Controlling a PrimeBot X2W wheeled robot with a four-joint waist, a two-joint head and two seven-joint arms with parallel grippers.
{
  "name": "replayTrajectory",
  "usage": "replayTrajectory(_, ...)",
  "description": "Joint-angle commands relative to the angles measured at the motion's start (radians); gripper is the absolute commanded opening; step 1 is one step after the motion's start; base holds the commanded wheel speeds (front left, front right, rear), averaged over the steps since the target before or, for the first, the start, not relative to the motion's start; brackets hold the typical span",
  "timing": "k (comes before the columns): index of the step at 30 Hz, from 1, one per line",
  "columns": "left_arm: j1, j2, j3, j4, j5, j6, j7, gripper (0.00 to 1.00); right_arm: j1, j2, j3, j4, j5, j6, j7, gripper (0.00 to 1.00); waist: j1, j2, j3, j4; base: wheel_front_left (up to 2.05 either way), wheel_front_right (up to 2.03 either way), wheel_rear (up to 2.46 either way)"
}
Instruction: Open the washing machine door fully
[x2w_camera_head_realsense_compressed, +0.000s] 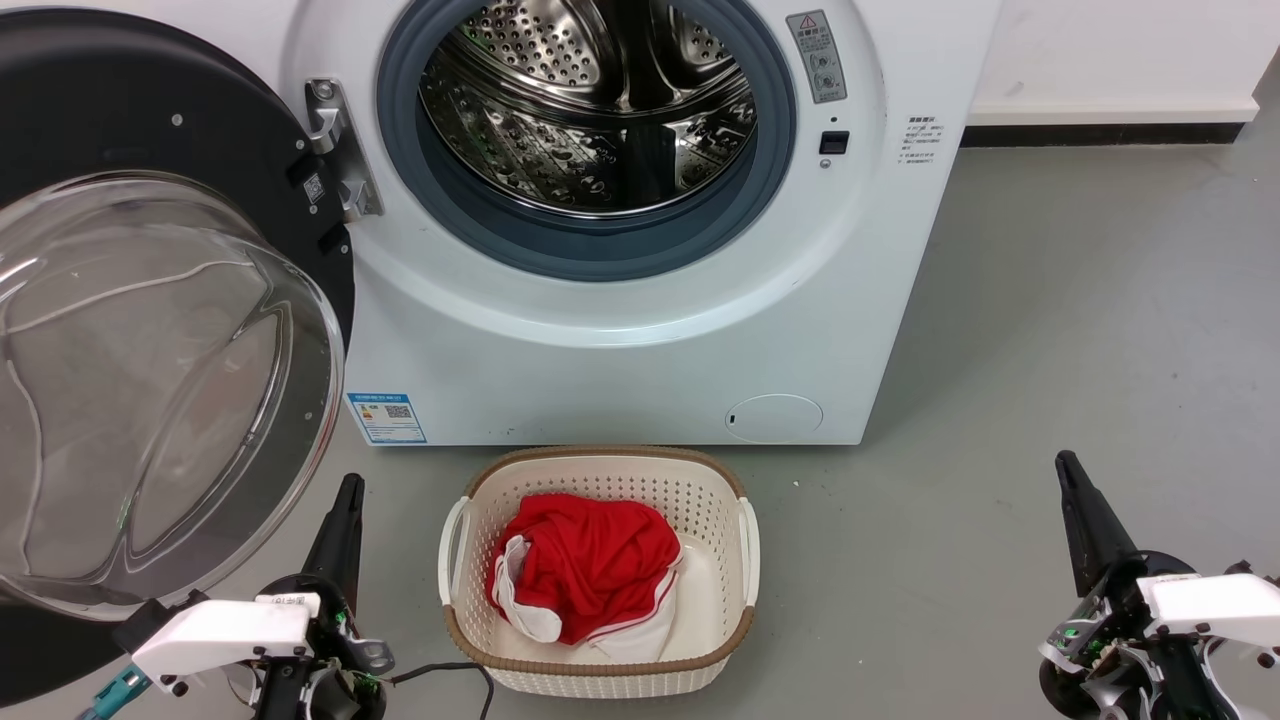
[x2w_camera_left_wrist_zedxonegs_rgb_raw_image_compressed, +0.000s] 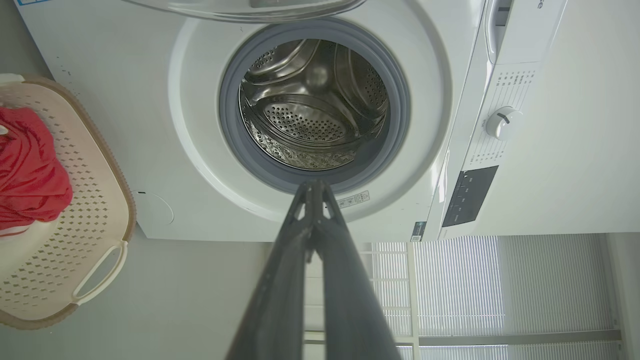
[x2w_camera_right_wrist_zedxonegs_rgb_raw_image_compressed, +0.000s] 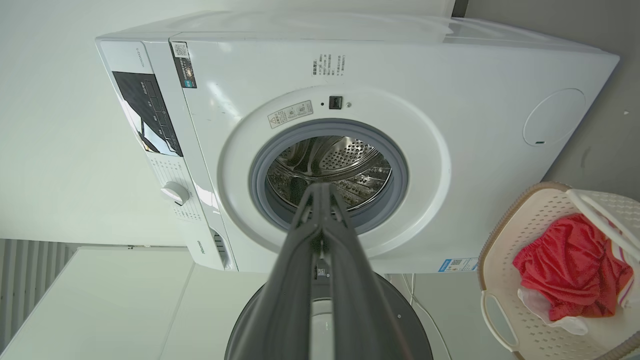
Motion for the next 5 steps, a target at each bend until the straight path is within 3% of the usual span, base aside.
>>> replayTrajectory(1, -0.009, -0.001, 0.006, 0.003, -0.025, -0.004, 0.009, 0.0, -0.011, 0.003, -0.004, 0.005, 0.027, 0.0, 0.008, 0.0, 0.0, 0.0, -0.001, 0.001, 0.0, 0.0, 0.0)
replayTrajectory(5, -0.01, -0.002, 0.007, 0.005, -0.044, -0.006, 0.014, 0.0, -0.013, 0.004, -0.006, 0.008, 0.043, 0.0, 0.013, 0.0, 0.0, 0.0, -0.003, 0.001, 0.0, 0.0, 0.0)
